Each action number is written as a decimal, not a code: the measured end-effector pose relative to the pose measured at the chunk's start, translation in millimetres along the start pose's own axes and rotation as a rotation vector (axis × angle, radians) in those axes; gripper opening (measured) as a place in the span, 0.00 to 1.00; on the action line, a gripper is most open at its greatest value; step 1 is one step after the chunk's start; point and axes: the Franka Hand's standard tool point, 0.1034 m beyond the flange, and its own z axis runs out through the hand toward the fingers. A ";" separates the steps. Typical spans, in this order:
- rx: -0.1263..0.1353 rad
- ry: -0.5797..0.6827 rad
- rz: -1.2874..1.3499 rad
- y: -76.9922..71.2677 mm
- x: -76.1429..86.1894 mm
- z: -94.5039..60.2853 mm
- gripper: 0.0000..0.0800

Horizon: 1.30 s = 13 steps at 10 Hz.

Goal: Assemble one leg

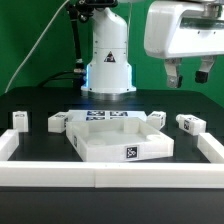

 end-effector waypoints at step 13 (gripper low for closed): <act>-0.016 -0.017 -0.713 2.7 -69.5 54.4 0.81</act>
Offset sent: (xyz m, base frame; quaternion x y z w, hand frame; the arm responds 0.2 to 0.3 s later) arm -0.0195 -0.0388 -0.0251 0.0076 -0.0083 -0.1451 0.9894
